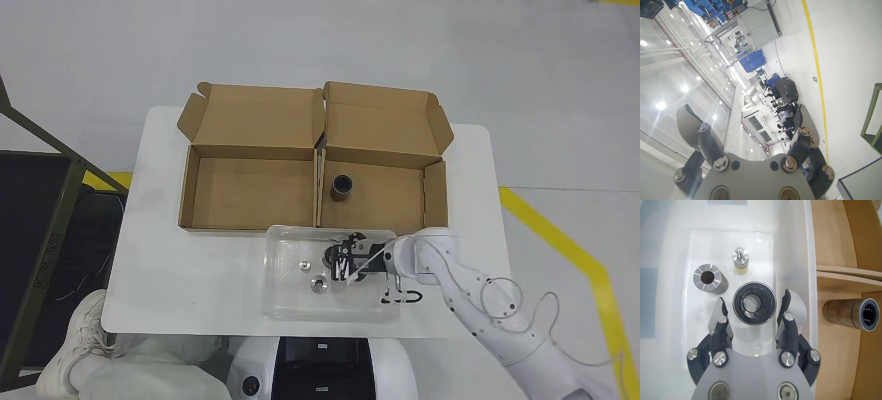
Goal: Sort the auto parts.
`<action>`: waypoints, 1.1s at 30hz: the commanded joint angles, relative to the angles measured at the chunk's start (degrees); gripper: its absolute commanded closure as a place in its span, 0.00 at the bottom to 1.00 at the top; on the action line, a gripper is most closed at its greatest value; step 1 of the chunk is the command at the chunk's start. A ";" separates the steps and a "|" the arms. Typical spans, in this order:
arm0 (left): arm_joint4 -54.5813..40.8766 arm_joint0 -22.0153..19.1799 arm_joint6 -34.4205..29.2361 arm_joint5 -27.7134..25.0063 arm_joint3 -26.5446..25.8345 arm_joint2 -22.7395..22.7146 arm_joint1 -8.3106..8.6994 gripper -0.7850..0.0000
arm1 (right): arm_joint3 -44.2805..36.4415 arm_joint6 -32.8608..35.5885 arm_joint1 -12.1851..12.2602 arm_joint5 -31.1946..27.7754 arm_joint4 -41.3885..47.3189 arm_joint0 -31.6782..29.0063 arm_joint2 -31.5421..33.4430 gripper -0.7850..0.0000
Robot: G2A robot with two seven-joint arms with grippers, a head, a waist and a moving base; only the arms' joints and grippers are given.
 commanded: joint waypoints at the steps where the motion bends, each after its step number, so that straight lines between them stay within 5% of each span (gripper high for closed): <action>1: 0.00 0.00 0.00 0.00 0.00 0.00 0.00 0.00 | 0.71 -0.67 -0.09 -0.32 0.00 0.34 -0.33 0.26; 11: 0.00 0.00 0.00 0.00 0.00 0.00 0.00 0.00 | 4.13 -3.38 -0.61 -1.01 0.82 2.03 -1.64 0.54; 13: 0.00 0.00 0.00 0.00 0.00 0.00 0.00 0.00 | 4.56 -3.71 -0.70 -1.34 0.95 2.35 -1.90 0.71; 15: 0.00 0.00 0.00 0.00 0.00 0.00 0.00 0.00 | 4.61 -3.99 -0.77 -1.67 0.95 2.61 -2.17 1.00; 33: 0.00 0.00 0.00 0.00 0.00 0.00 0.00 0.00 | -5.80 -7.27 1.09 -2.76 -2.07 -0.44 1.38 1.00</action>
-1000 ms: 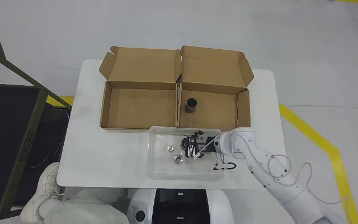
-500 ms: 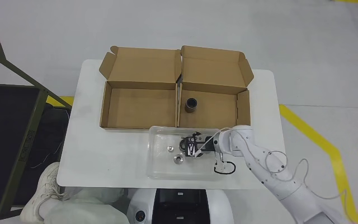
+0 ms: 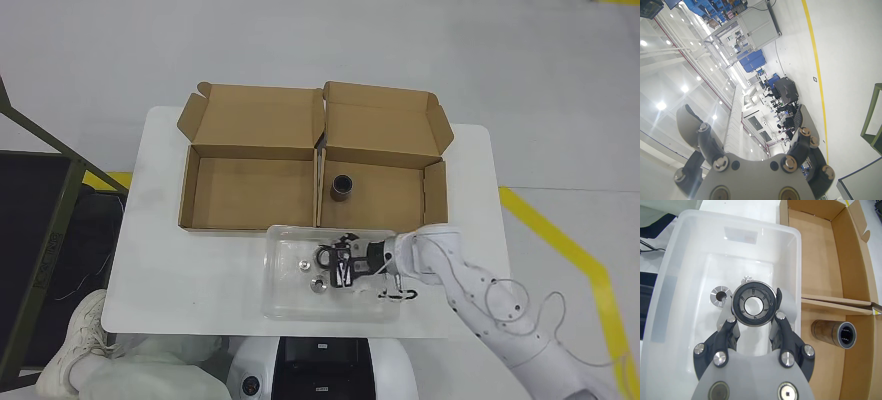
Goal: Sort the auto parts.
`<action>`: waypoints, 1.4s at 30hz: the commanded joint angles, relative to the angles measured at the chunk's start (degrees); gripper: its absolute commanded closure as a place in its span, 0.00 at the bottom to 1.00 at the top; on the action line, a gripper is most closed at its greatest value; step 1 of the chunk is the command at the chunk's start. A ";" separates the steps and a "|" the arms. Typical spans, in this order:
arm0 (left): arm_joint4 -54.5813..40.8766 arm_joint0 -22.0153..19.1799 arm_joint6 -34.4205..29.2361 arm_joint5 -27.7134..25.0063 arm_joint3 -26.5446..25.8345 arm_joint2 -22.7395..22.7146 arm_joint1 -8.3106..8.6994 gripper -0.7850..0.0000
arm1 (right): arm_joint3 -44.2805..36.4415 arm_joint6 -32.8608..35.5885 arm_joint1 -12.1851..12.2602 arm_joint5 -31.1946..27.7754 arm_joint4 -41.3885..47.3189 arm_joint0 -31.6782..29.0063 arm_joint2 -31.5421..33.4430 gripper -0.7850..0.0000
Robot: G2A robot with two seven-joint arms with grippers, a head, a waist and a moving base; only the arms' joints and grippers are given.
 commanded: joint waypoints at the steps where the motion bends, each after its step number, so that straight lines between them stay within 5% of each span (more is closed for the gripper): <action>1: 0.00 0.00 0.00 0.00 0.00 0.00 0.00 0.00 | -0.87 -1.24 0.17 -0.09 -0.15 -0.26 0.35 1.00; 42: 0.00 0.00 0.00 0.00 0.00 0.00 0.00 0.00 | -17.88 -19.44 0.78 14.73 5.39 -1.67 11.41 1.00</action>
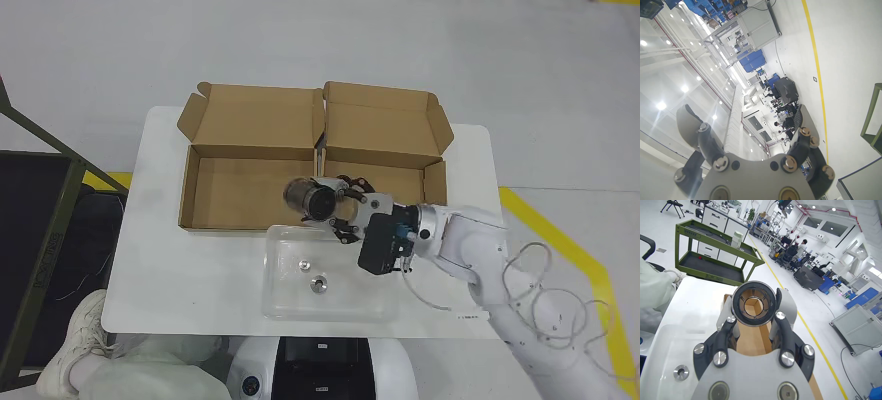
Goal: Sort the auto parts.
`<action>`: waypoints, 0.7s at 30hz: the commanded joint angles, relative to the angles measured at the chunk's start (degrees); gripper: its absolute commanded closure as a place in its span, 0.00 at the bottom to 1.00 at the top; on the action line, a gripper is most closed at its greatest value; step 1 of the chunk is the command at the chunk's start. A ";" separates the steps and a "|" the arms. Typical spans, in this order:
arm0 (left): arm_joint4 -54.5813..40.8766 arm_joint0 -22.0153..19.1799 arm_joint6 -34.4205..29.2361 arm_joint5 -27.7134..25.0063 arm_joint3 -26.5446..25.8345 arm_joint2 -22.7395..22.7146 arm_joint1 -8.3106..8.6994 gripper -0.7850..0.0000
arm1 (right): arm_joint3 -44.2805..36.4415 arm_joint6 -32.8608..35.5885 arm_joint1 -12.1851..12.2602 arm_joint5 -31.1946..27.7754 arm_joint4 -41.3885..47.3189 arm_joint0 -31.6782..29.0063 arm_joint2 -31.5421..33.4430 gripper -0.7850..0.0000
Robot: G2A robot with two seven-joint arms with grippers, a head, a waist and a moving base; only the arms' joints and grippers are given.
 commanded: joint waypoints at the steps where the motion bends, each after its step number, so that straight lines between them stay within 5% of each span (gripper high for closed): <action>1: 0.00 0.00 0.00 0.00 0.00 0.00 0.00 0.00 | -0.99 -0.72 0.20 0.75 -0.24 -0.66 1.51 1.00; 21: 0.00 0.00 0.00 0.00 0.00 0.00 0.00 0.00 | -6.37 -4.98 1.64 1.63 -0.31 -5.67 11.43 1.00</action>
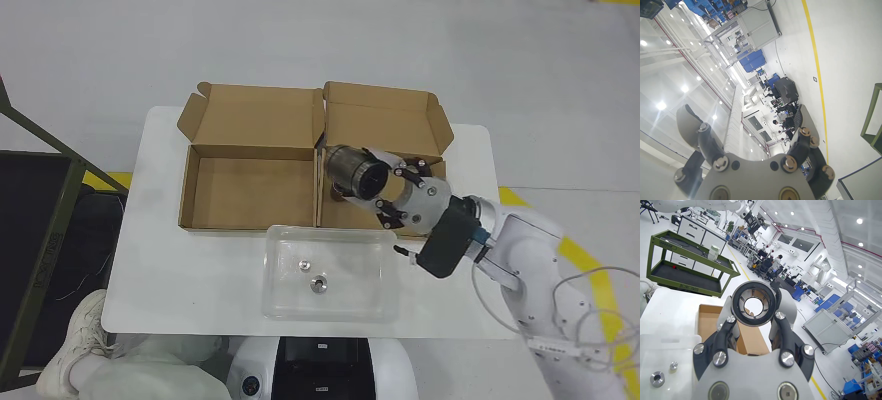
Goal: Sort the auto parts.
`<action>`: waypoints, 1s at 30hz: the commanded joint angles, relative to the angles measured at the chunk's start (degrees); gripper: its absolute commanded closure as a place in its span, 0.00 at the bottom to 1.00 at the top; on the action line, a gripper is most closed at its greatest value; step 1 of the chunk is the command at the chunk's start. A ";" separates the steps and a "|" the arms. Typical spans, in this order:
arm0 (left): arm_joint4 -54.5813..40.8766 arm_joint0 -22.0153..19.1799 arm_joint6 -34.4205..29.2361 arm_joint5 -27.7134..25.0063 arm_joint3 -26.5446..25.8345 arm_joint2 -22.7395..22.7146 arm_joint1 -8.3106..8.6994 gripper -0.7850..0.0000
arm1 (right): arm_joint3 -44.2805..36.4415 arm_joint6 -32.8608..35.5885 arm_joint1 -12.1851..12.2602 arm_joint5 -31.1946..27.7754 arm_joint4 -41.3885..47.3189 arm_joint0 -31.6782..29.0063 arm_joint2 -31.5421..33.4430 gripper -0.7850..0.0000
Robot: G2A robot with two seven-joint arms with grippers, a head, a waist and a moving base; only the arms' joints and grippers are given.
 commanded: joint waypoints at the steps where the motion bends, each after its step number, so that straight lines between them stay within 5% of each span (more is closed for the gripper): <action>1: 0.00 0.00 0.00 0.00 0.00 0.00 0.00 0.00 | 0.15 0.15 0.04 -0.10 -0.08 -0.09 0.19 1.00; 12: 0.00 0.00 0.00 0.00 0.00 0.00 0.00 0.00 | 2.63 2.95 0.01 -0.53 0.98 0.29 -0.21 1.00; 30: 0.00 0.00 0.00 0.00 0.00 0.00 0.00 0.00 | 11.54 20.29 -0.09 -2.18 7.75 3.10 -0.22 1.00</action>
